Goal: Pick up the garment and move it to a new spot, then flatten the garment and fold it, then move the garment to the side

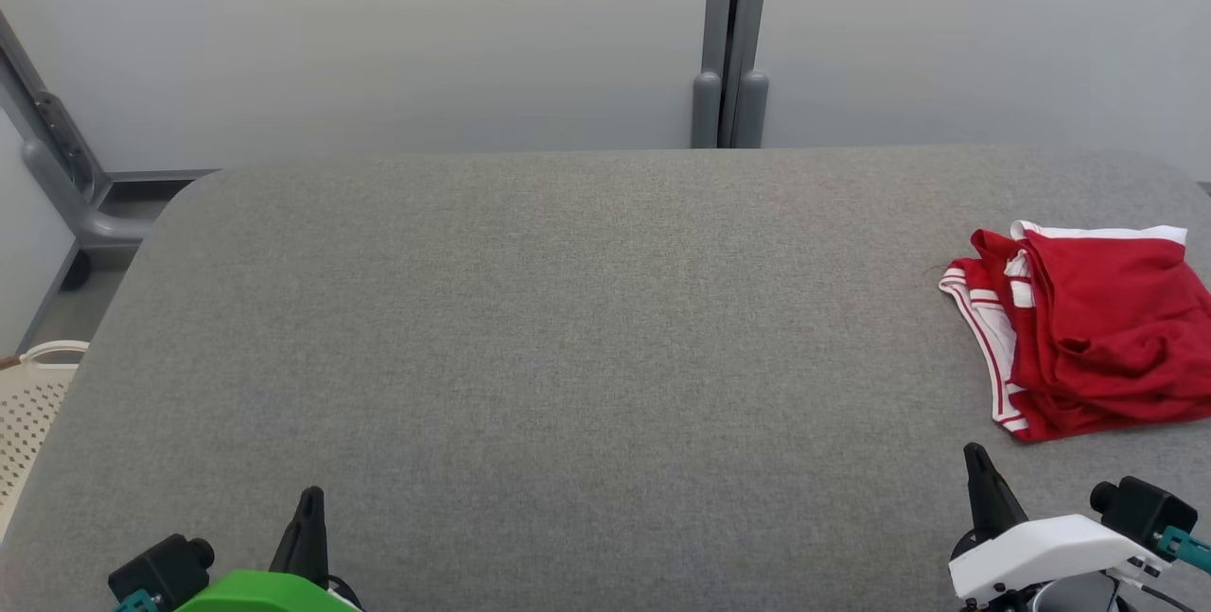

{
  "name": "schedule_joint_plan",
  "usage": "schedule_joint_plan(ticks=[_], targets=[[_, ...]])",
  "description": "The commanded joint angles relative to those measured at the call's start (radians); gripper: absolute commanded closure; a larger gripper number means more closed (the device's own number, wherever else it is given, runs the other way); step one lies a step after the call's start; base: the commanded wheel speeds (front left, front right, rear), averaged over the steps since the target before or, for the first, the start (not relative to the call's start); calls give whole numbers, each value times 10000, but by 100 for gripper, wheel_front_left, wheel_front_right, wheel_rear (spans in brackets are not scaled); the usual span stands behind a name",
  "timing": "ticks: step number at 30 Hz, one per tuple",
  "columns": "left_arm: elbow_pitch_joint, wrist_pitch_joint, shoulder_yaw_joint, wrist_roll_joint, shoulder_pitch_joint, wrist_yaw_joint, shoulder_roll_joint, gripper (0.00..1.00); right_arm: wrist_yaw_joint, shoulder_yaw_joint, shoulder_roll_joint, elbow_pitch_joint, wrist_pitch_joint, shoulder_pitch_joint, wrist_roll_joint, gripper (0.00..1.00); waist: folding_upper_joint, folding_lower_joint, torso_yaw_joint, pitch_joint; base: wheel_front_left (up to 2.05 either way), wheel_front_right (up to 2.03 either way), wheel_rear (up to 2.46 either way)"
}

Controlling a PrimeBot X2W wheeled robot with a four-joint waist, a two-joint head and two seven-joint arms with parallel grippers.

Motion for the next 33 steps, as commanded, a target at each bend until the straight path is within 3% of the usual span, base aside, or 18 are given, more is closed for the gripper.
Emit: schedule_joint_plan(ticks=[1,33], targets=[[-98,98,203,-282,-376,-110,-4,100,-2,-80,-54,-271,61,-32,405,100,-1,0,-14,18,0,0,0],[83,1157,1345,-2883,-1026,-1111,-927,100,-2,-696,-76,-1209,754,237,4222,100,-1,0,-243,327,0,0,0]])
